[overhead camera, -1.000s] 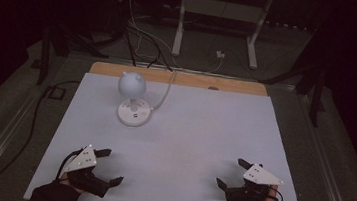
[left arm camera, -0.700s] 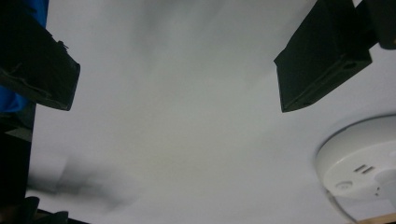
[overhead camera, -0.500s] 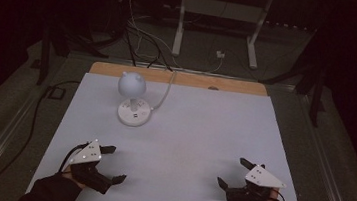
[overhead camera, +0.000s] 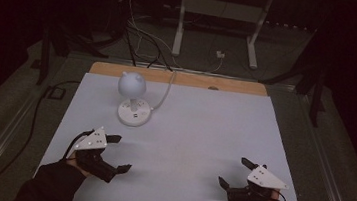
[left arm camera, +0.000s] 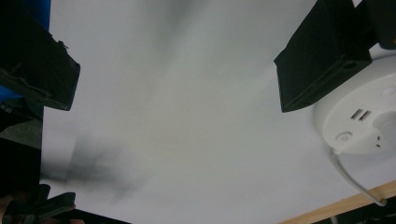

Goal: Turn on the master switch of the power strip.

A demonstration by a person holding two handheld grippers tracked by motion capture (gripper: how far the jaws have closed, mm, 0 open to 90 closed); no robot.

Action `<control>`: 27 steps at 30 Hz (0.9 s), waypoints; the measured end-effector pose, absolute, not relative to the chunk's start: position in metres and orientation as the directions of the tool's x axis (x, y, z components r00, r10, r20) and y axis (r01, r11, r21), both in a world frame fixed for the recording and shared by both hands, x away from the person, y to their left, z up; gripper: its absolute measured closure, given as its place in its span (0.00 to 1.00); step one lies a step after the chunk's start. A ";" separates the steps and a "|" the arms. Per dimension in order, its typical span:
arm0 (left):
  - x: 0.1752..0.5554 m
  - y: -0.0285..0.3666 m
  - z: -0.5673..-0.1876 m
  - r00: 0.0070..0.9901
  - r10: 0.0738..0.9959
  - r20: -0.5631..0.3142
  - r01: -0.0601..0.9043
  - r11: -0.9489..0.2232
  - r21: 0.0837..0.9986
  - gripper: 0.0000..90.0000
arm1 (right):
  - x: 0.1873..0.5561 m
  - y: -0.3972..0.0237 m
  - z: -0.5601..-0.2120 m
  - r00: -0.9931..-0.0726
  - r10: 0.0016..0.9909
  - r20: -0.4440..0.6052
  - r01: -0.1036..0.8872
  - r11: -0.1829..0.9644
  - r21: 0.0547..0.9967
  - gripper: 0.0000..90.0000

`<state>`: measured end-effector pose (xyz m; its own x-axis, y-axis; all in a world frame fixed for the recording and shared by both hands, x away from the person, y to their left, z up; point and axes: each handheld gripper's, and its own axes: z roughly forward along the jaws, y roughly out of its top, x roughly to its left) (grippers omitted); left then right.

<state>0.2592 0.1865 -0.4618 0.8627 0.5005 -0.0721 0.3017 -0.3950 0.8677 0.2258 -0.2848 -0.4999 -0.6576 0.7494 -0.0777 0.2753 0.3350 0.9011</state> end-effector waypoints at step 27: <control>0.312 0.156 -0.439 0.828 0.556 -0.079 0.344 -0.392 0.853 0.00 | 0.226 -0.286 -0.500 -0.663 0.747 -0.050 0.282 0.312 0.907 0.00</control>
